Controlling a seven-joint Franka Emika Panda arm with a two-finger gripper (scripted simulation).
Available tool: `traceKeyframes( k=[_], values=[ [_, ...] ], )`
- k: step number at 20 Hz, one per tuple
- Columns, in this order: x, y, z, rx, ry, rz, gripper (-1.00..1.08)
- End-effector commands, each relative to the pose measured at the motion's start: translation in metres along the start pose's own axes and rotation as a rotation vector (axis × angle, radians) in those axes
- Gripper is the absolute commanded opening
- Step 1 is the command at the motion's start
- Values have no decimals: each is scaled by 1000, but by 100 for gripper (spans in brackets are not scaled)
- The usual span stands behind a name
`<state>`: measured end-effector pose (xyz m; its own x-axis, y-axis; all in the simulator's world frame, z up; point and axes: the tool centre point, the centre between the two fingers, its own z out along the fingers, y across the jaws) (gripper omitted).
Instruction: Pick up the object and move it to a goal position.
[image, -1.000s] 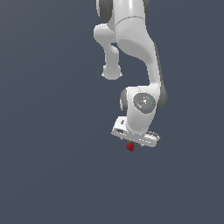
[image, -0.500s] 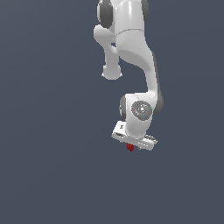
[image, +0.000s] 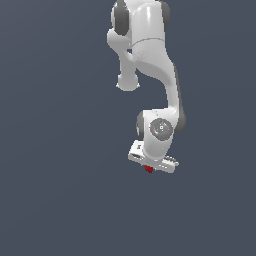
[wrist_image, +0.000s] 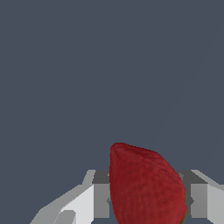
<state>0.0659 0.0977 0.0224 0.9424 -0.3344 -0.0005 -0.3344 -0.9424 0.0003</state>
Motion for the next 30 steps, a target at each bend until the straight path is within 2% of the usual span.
traceKeyframes(
  k=[1,13,30],
  values=[
    [0,0,0,0,0,0,-100],
    [-1,-6,-14,0,0,0,-100],
    [-4,-54,-138,0,1,0,-100]
  ],
)
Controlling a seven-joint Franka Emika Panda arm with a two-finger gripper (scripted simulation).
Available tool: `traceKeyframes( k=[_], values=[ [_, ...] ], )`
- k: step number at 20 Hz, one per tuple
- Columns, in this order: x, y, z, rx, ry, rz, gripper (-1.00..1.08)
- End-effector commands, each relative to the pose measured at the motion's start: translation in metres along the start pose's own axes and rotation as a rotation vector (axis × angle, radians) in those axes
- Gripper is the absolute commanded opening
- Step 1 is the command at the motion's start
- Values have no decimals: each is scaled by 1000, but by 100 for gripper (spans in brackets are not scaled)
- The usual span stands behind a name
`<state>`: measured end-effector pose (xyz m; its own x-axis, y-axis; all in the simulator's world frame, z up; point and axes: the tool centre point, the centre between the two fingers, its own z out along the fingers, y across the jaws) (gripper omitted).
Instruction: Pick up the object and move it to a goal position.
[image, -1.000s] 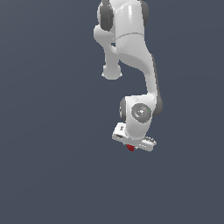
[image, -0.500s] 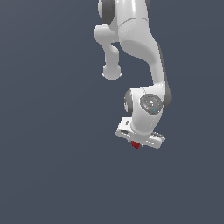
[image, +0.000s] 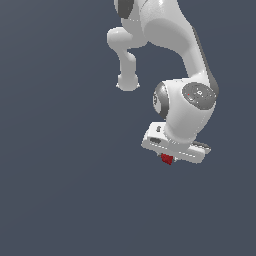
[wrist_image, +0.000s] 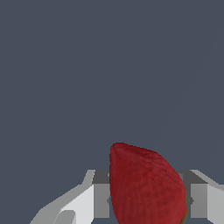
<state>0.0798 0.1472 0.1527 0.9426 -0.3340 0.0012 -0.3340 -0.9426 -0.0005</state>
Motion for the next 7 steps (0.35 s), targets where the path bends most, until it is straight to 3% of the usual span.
traceKeyframes(
  k=[1,7],
  values=[
    [0,-4,-12,-1,-1,1,-100],
    [0,-9,-22,-1,-1,1,-100]
  ],
)
